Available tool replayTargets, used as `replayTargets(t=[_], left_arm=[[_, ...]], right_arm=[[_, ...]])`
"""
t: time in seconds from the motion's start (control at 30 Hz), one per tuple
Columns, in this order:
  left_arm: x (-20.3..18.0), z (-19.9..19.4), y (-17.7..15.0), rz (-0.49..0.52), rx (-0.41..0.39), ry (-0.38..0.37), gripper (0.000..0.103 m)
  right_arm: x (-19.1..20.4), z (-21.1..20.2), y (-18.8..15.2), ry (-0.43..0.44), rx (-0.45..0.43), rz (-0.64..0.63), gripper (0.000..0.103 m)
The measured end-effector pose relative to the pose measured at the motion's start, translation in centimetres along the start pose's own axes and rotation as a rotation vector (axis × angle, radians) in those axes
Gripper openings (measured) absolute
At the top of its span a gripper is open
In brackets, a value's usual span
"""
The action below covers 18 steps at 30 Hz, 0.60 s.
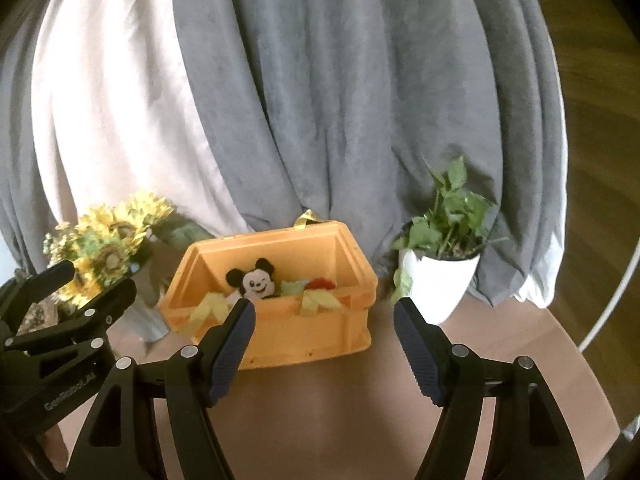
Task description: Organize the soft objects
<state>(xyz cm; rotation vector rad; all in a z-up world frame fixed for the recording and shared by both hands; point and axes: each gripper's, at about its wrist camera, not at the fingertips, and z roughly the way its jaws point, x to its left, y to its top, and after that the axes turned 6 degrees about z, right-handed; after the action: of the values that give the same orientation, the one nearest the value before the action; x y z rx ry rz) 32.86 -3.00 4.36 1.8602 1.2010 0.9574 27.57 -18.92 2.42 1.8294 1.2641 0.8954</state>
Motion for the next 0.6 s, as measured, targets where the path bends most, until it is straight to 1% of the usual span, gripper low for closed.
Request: replayTargets(t=[0.07,0.17,0.2,0.27,0.6], left_arm=[[-0.1,-1.7,-0.8,-0.011,-0.012,0.014,0.085],[-0.2,-4.4,-1.9,-0.033,-0.029,0.036,0.087],[-0.3,-5.1,-2.3,-0.037,-0.031,0.049,0.089],[-0.6,-6.9,-2.9,-0.048,-0.037,0.058,0.091],[-2.6,-15.2,-5.6,-0.050,-0.092,0.106,0.097]], right_arm=[[-0.1,-1.4,-0.5,0.004,-0.008,-0.004,0.078],[-0.5,-3.6,-1.3,0.016,-0.028,-0.011,0.079],[-0.7,-4.2,-1.5,0.019,-0.032,-0.010,0.079],[-1.0,-5.6,-2.0,0.031,-0.038,-0.013,0.083],[-2.5,-12.5,-5.0,0.064,-0.076,-0.045,0.089]])
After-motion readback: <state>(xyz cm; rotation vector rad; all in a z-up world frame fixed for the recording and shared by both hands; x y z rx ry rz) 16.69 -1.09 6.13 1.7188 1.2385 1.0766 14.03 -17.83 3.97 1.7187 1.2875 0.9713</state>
